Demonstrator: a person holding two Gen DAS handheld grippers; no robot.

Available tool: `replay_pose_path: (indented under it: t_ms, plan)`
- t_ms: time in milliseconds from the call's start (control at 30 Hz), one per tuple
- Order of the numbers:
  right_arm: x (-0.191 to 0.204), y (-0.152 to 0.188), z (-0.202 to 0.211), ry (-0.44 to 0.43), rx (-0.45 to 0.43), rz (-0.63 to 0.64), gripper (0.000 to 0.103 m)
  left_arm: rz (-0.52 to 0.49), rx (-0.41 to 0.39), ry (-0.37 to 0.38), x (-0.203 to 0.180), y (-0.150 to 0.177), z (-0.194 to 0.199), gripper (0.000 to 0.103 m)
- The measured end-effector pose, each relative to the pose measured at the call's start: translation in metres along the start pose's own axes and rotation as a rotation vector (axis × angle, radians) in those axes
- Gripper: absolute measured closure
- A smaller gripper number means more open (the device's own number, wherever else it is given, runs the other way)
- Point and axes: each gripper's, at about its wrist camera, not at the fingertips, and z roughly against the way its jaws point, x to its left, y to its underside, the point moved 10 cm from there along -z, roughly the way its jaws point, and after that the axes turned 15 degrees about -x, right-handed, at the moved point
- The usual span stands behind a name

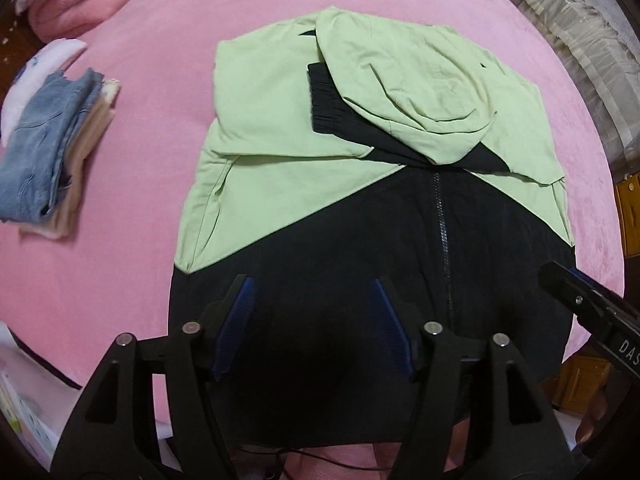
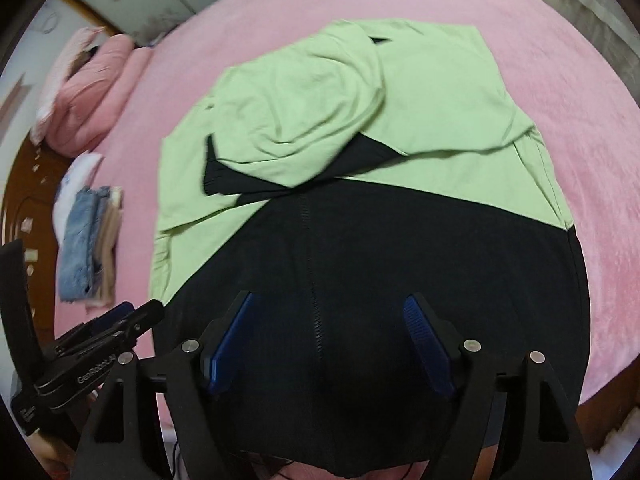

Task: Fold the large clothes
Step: 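Move both open tools to the black hem of the jacket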

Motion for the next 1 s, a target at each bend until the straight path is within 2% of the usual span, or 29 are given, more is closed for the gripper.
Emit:
replay_pose_path:
  t_ms: [133,233,367,600,800,1000]
  plan:
    - [0.001,0.011,0.032,-0.006,-0.052,0.065,0.024,0.0,-0.003,0.009,-0.008,0.021,0.026,0.043]
    - [-0.007,0.023,0.051,-0.006,-0.061,0.091,0.021,-0.02,-0.035,0.013,-0.016,0.032,0.052,0.043]
    - [-0.023,0.039,0.079,0.01,-0.085,0.066,0.019,-0.041,-0.087,-0.007,-0.023,0.046,0.081,0.043]
    - [-0.045,0.06,0.132,0.036,-0.153,0.108,0.016,-0.043,-0.127,-0.025,-0.025,0.066,0.116,0.043]
    - [-0.078,0.08,0.165,0.043,-0.182,0.051,0.016,-0.03,-0.113,-0.059,-0.005,0.092,0.127,0.043]
    - [-0.131,0.109,0.178,0.027,-0.205,-0.065,0.016,0.038,-0.065,-0.098,0.037,0.13,0.115,0.043]
